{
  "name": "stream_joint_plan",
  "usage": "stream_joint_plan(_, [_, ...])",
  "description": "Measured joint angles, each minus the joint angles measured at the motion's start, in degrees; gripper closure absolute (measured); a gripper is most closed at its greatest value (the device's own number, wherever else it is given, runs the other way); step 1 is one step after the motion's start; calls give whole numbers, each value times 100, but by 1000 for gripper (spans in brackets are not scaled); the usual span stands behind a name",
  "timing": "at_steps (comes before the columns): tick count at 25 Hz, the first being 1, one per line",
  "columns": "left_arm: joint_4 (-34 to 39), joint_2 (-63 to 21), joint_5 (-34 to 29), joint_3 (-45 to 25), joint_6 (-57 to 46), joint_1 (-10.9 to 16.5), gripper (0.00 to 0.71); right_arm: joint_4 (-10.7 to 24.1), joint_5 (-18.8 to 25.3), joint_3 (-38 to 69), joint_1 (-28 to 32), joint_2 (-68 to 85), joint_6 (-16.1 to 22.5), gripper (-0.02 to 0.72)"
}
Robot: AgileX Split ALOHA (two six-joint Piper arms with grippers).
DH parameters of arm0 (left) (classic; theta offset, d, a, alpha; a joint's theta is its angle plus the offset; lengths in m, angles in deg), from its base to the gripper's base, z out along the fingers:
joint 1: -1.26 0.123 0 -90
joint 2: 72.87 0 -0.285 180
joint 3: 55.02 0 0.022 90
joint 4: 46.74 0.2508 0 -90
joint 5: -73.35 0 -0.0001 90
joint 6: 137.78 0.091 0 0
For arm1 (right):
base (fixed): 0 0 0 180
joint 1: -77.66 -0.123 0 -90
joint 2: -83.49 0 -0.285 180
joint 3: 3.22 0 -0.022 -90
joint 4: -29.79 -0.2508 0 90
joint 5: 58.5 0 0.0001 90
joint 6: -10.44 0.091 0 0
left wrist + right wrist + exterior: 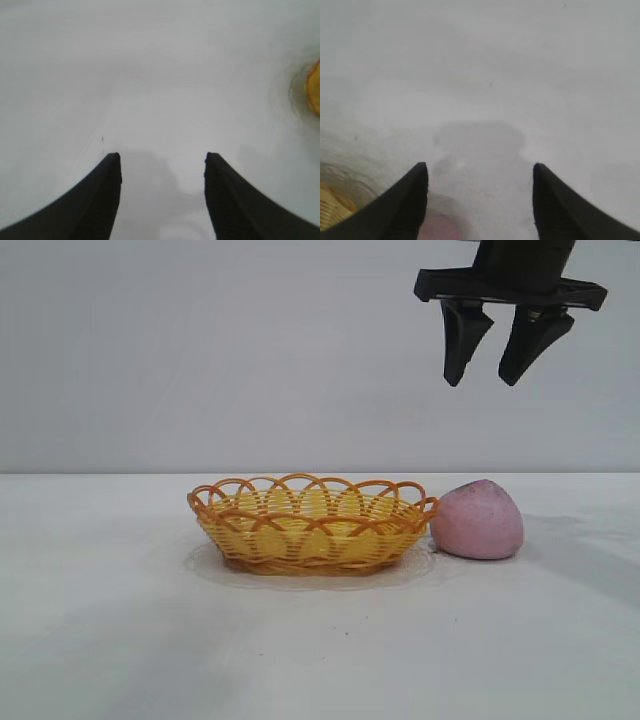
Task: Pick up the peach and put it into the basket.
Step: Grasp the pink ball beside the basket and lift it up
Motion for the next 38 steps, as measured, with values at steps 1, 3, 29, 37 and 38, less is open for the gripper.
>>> stream_joint_plan(1, [-67,-318,-136,-259,0,0,380,0,0,0,0,0,0,315])
stream_joint_plan(3, [-158,-1064,-453,-613,-47,0,380,0,11,0,0,0,0,315])
stream_joint_plan(29, [-491,-3982,-651,-1553,43,0,380,-357,935,0,0,-363,-339,315])
stream_joint_plan(37, [-491,-4852,-676,-1555,74,0,380,-773,1350,0,0,-735,-711,315])
stream_joint_plan(38, [-491,-4852,-676,-1566,88,0,380,-832,1402,0,0,-735,-748,315])
